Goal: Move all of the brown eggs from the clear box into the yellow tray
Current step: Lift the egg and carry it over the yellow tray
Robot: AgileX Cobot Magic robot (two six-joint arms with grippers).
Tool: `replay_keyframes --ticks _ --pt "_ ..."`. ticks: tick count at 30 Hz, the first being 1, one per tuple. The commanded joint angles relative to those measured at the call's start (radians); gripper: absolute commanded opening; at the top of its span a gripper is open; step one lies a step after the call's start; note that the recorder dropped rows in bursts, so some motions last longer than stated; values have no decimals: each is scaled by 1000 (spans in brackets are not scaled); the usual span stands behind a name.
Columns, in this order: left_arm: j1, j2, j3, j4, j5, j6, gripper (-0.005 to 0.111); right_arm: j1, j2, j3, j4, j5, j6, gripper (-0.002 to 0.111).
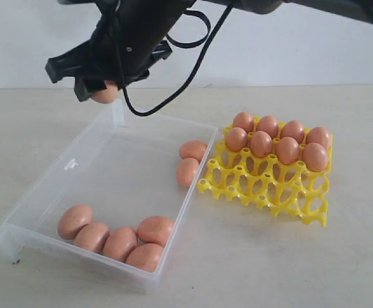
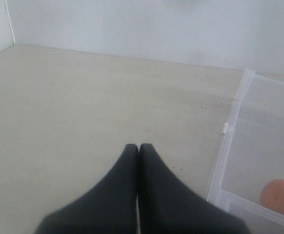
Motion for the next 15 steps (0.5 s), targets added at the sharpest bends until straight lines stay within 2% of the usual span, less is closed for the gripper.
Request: replay_keyframes --ticks 1,6,7,10,12,13,14,15 --pt "-3 3 -4 0 -4 -10 -4 79 -160 263 8 -423 -98 0" --pt "-3 3 -4 0 -4 -10 -4 119 -408 785 8 -1101 -100 0" --pt "-3 3 -4 0 -4 -10 -4 104 -447 908 32 -1256 -105 0" --pt "-3 3 -4 0 -4 -10 -4 10 -503 1124 183 -1531 -117 0" --pt "-3 3 -4 0 -4 -10 -4 -91 -507 1190 292 -1563 -65 0" --pt "-3 3 -4 0 -4 -10 -4 -167 -505 1198 284 -1500 15 0" --pt "-3 3 -4 0 -4 -10 -4 -234 -500 1195 228 -1407 109 0" --pt "-3 3 -4 0 -4 -10 -4 -319 -489 1182 60 -1324 275 0"
